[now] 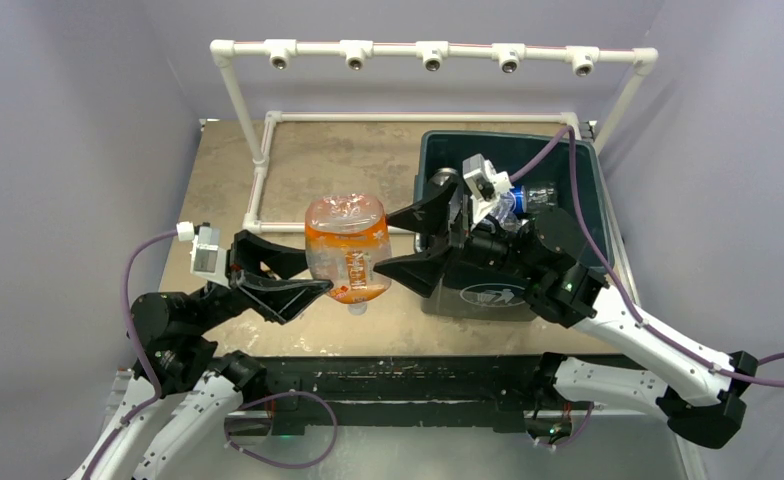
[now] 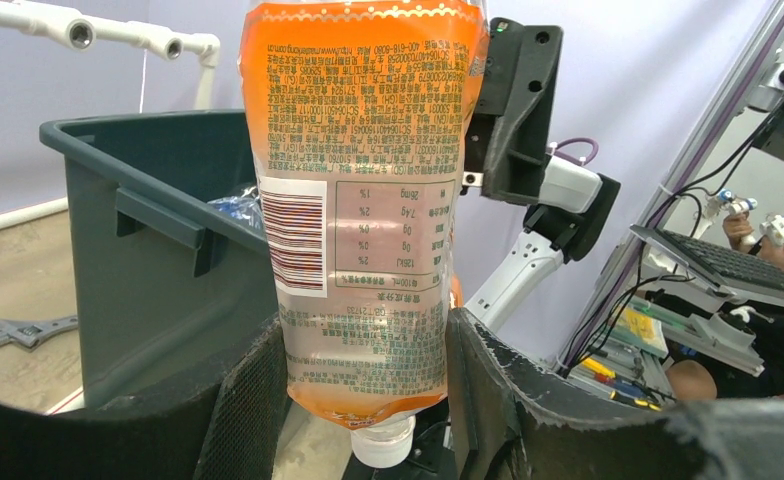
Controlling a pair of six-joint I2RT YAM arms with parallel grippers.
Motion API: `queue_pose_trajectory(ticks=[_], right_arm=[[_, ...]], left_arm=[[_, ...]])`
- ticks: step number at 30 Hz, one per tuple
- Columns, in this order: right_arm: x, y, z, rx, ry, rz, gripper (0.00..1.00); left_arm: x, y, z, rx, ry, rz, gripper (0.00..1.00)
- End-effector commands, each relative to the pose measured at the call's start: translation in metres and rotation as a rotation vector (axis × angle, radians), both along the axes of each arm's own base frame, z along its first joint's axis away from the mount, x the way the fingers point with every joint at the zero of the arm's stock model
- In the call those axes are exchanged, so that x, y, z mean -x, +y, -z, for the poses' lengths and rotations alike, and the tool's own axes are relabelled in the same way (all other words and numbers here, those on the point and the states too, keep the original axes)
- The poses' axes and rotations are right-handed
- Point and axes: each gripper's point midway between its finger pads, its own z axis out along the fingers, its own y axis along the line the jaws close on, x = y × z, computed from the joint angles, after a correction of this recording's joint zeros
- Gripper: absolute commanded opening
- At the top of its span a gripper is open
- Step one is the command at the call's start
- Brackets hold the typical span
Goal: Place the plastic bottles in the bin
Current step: Pick up the plastic bottle at the center of the board.
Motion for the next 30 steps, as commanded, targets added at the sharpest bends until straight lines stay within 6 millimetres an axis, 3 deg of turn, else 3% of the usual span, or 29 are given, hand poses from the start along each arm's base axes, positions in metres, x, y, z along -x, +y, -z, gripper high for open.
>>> queue_pose_trajectory(ticks=[1, 4, 13, 22, 26, 30], right_arm=[[-0.008, 0.000, -0.022, -0.044, -0.040, 0.044, 0.99], [-0.012, 0.004, -0.019, -0.034, -0.033, 0.049, 0.99], [0.011, 0.009, -0.037, -0.057, -0.081, -0.087, 0.99], [0.008, 0.027, -0.029, 0.030, -0.053, -0.137, 0.97], [0.013, 0.028, -0.029, 0.038, -0.056, -0.172, 0.88], [0.017, 0.031, -0.026, 0.053, -0.050, -0.207, 0.67]], left_arm=[[0.010, 0.002, -0.018, 0.045, -0.053, 0.031, 0.00], [0.012, 0.001, -0.018, 0.048, -0.062, 0.044, 0.00], [0.014, -0.004, -0.017, 0.055, -0.068, 0.089, 0.00], [0.016, -0.005, -0.024, 0.058, -0.080, 0.098, 0.00], [0.014, -0.006, -0.023, 0.052, -0.074, 0.096, 0.00], [0.008, -0.006, -0.019, 0.044, -0.055, 0.077, 0.00]])
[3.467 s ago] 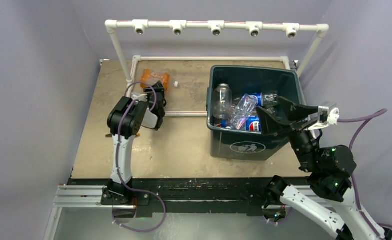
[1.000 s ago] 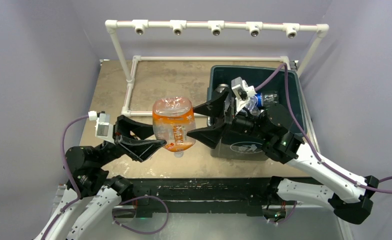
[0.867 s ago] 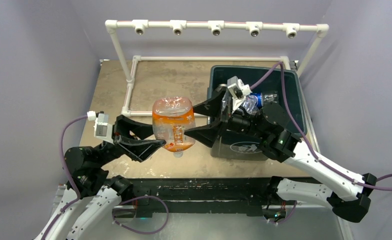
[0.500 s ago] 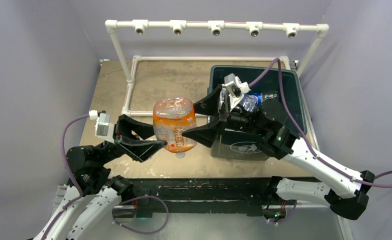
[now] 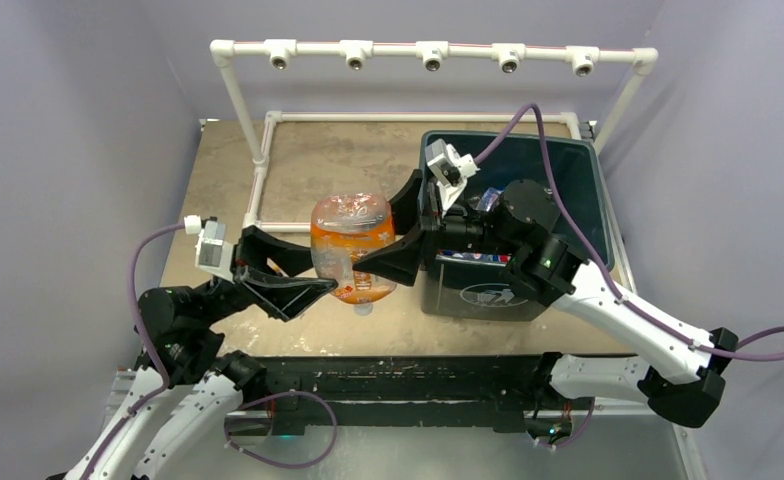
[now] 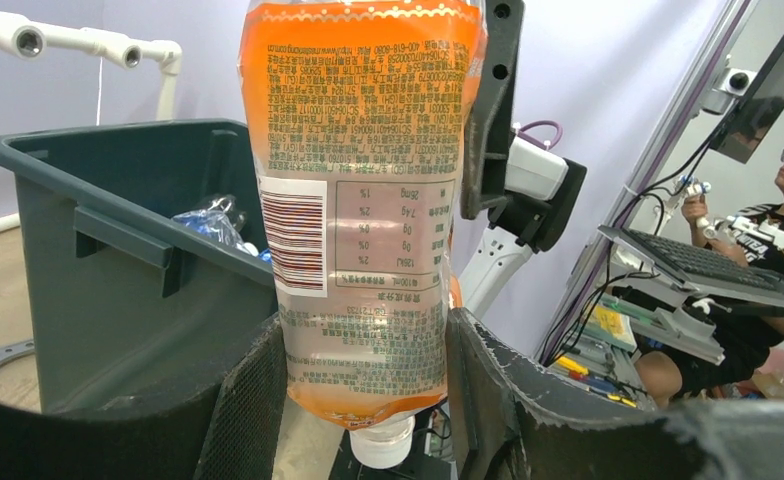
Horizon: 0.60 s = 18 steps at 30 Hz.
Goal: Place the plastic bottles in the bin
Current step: Pick up the plastic bottle at the center of the board.
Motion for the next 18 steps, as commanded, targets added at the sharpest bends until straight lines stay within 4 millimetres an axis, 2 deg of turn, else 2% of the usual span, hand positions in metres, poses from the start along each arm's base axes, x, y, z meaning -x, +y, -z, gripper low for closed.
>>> queue_pose_trajectory(ticks=[1, 2, 5, 6, 8, 10, 12, 16, 18], right_arm=[[0.011, -0.003, -0.016, -0.015, -0.034, -0.053, 0.59], [0.011, -0.003, -0.017, -0.017, -0.030, -0.053, 0.50], [0.019, -0.006, -0.022, -0.045, -0.013, -0.083, 0.38], [0.021, -0.008, -0.025, -0.057, -0.012, -0.088, 0.35], [0.026, -0.014, -0.034, -0.085, -0.030, -0.088, 0.31], [0.030, -0.028, -0.048, -0.137, -0.081, -0.058, 0.29], [0.032, -0.047, -0.063, -0.213, -0.146, 0.004, 0.27], [0.028, -0.089, -0.088, -0.363, -0.247, 0.186, 0.25], [0.019, -0.107, -0.097, -0.395, -0.276, 0.298, 0.24]], left_arm=[[0.003, 0.002, -0.012, 0.011, -0.030, -0.008, 0.00], [-0.001, 0.003, -0.010, 0.003, -0.020, -0.026, 0.01], [-0.013, 0.008, -0.009, -0.017, 0.004, -0.107, 0.52], [-0.018, 0.010, -0.008, -0.020, 0.013, -0.138, 0.65], [-0.024, 0.016, -0.006, -0.014, 0.034, -0.191, 0.80], [-0.026, 0.022, -0.006, 0.003, 0.039, -0.229, 0.87], [-0.026, 0.028, -0.006, 0.021, 0.033, -0.261, 0.91], [-0.028, 0.038, -0.005, 0.041, 0.026, -0.318, 0.92], [-0.031, 0.042, -0.002, 0.032, 0.032, -0.350, 0.92]])
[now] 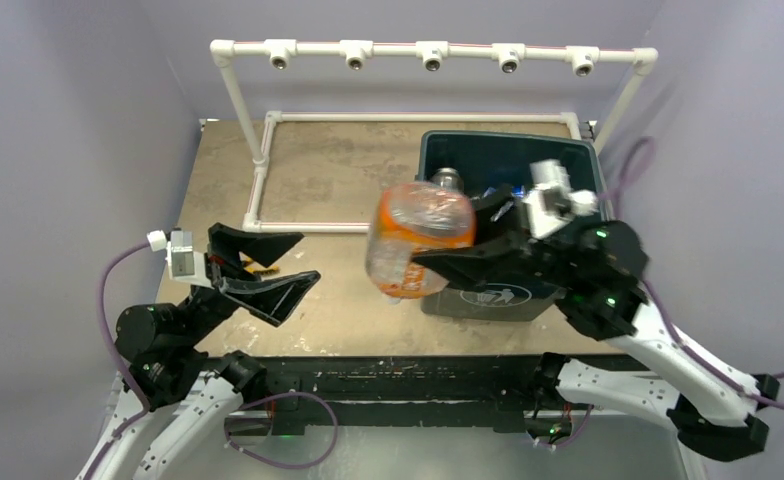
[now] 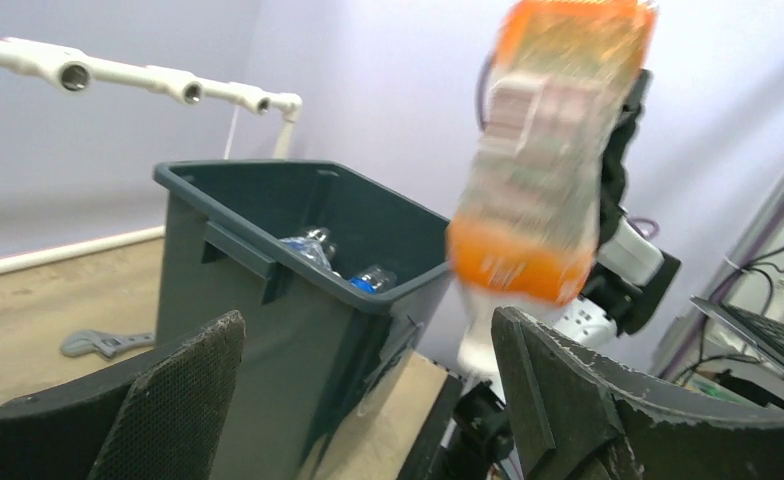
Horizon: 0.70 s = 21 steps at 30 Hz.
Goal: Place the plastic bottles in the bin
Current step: Pick up the plastic bottle at the center of the board.
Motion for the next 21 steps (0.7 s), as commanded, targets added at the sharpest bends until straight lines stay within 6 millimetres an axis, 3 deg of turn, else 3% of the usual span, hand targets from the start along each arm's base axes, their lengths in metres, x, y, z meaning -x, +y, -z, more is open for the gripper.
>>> queue_pose_trajectory(ticks=[1, 4, 10, 15, 18, 21], right_arm=[[-0.011, -0.057, -0.060, -0.228, -0.151, 0.264, 0.23], [-0.022, -0.083, -0.070, -0.264, -0.148, 0.399, 0.23], [-0.013, -0.101, -0.073, -0.355, -0.116, 0.396, 0.21], [-0.036, -0.132, -0.071, -0.398, -0.117, 0.608, 0.19], [-0.066, -0.151, -0.063, -0.324, -0.089, 0.822, 0.20], [-0.096, -0.172, -0.047, -0.214, -0.049, 1.044, 0.19]], left_arm=[[-0.015, 0.014, 0.006, -0.008, 0.012, -0.126, 0.92], [-0.020, 0.019, 0.005, -0.014, 0.003, -0.170, 0.92], [-0.024, 0.007, -0.008, 0.026, -0.027, -0.121, 0.91], [-0.048, -0.007, -0.011, -0.091, -0.037, -0.144, 0.90], [-0.083, 0.012, -0.001, -0.216, 0.009, -0.348, 0.89], [-0.117, 0.050, 0.010, -0.274, 0.092, -0.621, 0.89]])
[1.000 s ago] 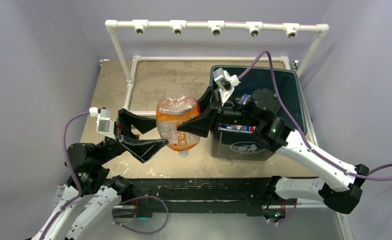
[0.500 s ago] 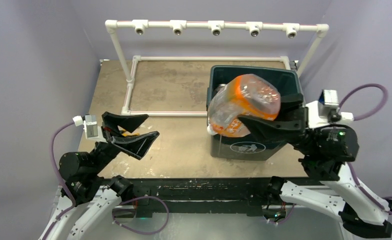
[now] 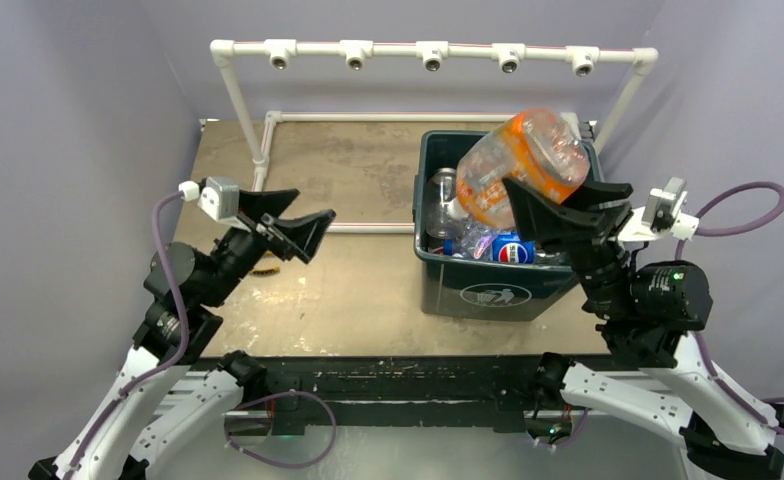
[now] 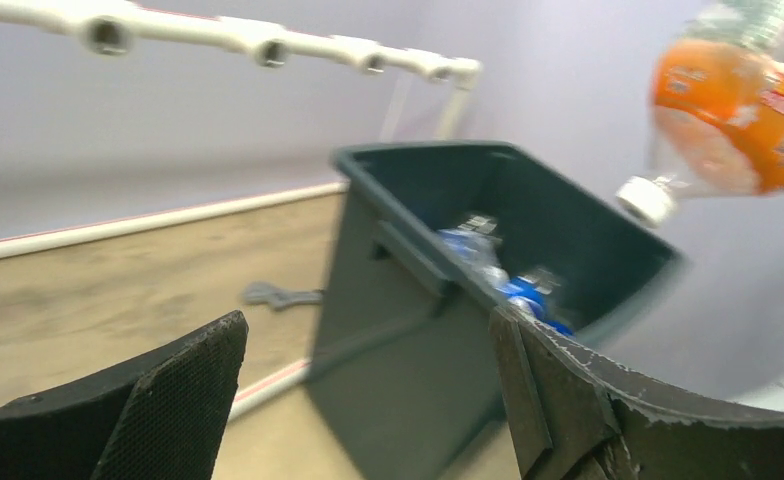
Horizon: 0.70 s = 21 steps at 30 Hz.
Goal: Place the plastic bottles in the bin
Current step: Pick up the plastic bottle at the center of the board, then place the plastic bottle in the trash bin.
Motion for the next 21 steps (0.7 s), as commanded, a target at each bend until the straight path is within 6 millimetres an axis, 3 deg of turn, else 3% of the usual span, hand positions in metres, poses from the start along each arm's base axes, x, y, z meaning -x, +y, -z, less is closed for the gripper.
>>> queue_pose_trajectory(ticks=[1, 5, 7, 9, 12, 15, 21], right_arm=[[-0.047, -0.050, 0.009, 0.063, 0.129, 0.403, 0.19], [-0.073, -0.055, 0.035, 0.196, 0.255, 0.564, 0.18], [-0.080, -0.056, 0.051, 0.243, 0.308, 0.607, 0.19], [-0.082, -0.054, 0.066, 0.280, 0.338, 0.605, 0.19], [-0.084, -0.051, 0.088, 0.333, 0.388, 0.607, 0.19], [-0.085, -0.053, 0.097, 0.350, 0.423, 0.620, 0.19], [-0.086, -0.046, 0.106, 0.391, 0.432, 0.600, 0.19]], left_arm=[[-0.043, 0.062, 0.006, -0.138, 0.016, -0.420, 0.89], [-0.061, 0.089, 0.047, -0.246, 0.085, -0.595, 0.89], [-0.062, 0.095, 0.074, -0.270, 0.115, -0.629, 0.89], [-0.056, 0.105, 0.088, -0.243, 0.106, -0.664, 0.89], [-0.042, 0.121, 0.088, -0.192, 0.055, -0.706, 0.89], [-0.029, 0.134, 0.080, -0.141, 0.020, -0.738, 0.89], [-0.029, 0.122, 0.082, -0.177, 0.008, -0.672, 0.88]])
